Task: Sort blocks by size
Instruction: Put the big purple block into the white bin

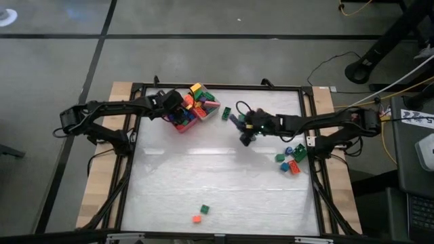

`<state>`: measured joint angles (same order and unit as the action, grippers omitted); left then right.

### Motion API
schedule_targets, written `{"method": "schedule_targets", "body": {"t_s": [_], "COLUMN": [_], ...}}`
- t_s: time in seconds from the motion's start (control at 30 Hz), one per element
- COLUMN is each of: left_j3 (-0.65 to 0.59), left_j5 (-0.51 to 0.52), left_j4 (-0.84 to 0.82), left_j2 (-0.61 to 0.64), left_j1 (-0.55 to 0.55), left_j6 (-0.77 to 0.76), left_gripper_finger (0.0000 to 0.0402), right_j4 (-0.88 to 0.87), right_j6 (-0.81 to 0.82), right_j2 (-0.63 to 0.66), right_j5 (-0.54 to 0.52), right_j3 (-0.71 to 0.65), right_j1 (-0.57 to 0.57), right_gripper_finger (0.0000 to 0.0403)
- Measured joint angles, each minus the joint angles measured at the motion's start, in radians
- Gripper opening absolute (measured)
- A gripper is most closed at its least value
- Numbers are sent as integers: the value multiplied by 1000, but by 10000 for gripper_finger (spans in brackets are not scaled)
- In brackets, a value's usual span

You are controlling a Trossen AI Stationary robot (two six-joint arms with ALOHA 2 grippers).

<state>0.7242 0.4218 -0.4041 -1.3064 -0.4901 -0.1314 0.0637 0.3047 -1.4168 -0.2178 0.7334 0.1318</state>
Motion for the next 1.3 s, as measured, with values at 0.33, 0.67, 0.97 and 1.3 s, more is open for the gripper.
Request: {"method": "schedule_targets", "body": {"t_s": [0.33,0.67,0.97,1.3], "left_j3": [0,0,0,0], "left_j5": [0,0,0,0], "left_j4": [33,77,75,74], "left_j2": [0,0,0,0], "left_j1": [42,85,119,144], "left_j6": [-17,-29,-25,-26], "left_gripper_finger": [237,237,237,237], "right_j4": [542,482,236,143], "right_j6": [-152,-157,-181,-183], "right_j2": [-265,-574,-638,-637], "right_j5": [80,198,191,183], "right_j3": [66,391,564,617], "right_j1": [71,153,157,157], "right_gripper_finger": [111,114,115,178]}}
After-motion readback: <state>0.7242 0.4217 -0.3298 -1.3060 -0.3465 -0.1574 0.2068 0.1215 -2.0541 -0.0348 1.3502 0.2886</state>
